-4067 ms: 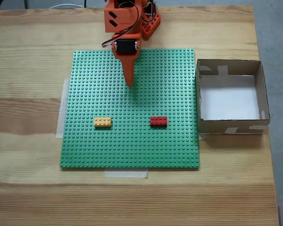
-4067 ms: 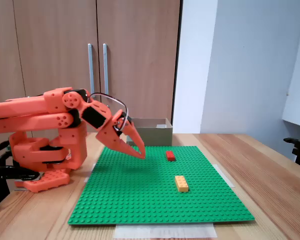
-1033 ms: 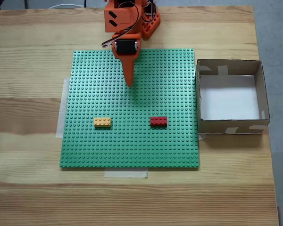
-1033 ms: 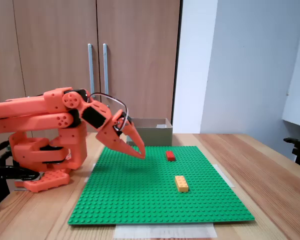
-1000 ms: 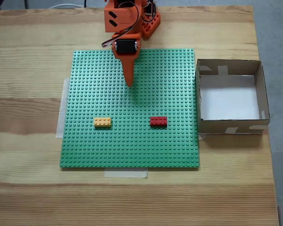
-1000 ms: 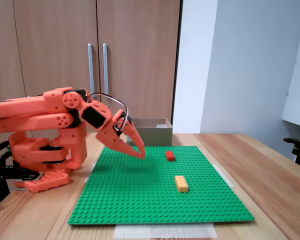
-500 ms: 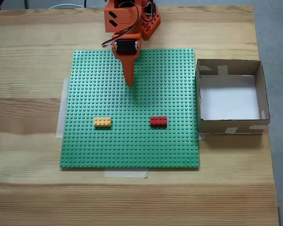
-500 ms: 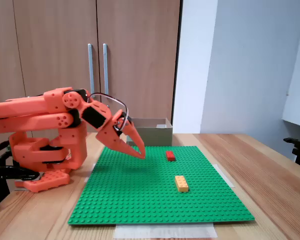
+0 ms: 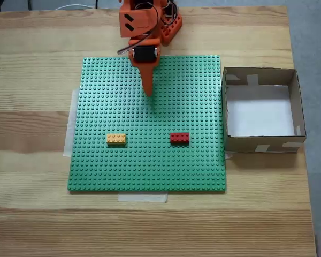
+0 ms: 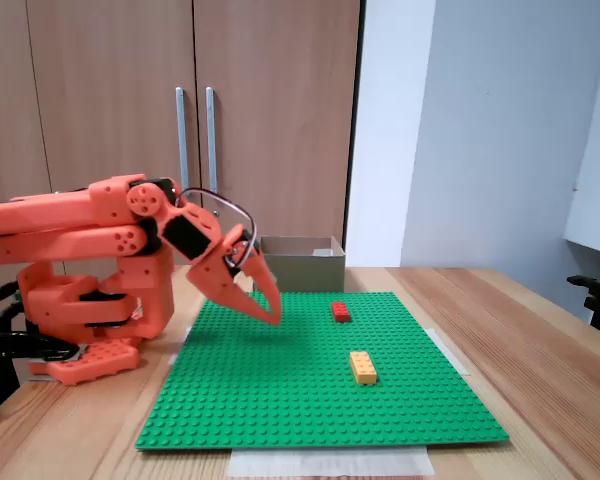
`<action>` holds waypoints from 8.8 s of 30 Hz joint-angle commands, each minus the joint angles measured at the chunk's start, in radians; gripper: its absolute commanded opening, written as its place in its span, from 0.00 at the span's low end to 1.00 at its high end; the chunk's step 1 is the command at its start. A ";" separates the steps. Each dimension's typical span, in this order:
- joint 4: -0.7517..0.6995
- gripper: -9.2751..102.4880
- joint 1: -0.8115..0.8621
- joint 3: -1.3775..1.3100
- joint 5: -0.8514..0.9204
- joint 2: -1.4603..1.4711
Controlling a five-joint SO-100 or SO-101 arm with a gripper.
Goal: Pick the red lego block and put it in the box.
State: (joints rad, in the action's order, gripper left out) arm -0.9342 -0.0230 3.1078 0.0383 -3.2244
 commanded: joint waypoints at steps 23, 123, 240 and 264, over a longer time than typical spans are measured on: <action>-0.285 0.07 -0.011 -0.742 0.175 0.595; 0.054 0.17 -0.288 -1.172 -0.235 1.671; 0.046 0.23 -0.189 -1.220 -0.310 1.758; 0.025 0.16 -0.239 -1.302 -0.307 1.815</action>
State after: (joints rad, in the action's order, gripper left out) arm -0.9250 -0.2470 1.8423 -0.2777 -1.4113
